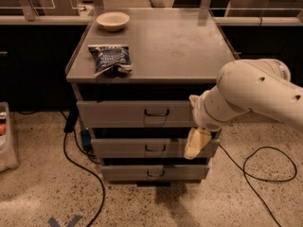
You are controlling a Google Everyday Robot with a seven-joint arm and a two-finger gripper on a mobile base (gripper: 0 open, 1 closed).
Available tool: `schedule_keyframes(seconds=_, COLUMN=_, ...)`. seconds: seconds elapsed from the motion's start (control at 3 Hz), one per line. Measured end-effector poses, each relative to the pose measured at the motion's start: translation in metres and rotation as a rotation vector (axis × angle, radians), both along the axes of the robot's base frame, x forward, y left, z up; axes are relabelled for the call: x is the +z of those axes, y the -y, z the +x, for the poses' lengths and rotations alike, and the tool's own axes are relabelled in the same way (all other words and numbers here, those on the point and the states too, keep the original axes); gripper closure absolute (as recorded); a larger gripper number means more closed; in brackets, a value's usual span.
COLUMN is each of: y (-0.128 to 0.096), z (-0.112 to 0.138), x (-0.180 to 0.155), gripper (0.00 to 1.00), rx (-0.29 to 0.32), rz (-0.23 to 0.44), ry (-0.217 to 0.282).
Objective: Open top drawer
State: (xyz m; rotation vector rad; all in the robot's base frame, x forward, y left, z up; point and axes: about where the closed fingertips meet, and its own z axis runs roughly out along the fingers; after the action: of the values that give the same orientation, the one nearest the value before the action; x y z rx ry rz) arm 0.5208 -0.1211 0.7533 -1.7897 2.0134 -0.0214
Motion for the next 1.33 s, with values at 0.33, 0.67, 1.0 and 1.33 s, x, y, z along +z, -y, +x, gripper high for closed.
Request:
schedule_keyframes(seconds=0.33, y=-0.003, z=0.010, x=-0.006, gripper=0.00, rx=-0.002, rz=0.036, ry=0.032)
schedule_keyframes(seconds=0.67, y=-0.010, z=0.022, x=-0.016, gripper=0.00, rx=0.020, rz=0.097, ry=0.038)
schedule_keyframes(seconds=1.0, y=-0.031, z=0.048, x=-0.040, gripper=0.00, rx=0.062, rz=0.134, ry=0.025)
schedule_keyframes(seconds=1.33, y=-0.031, z=0.048, x=-0.040, gripper=0.00, rx=0.062, rz=0.134, ry=0.025)
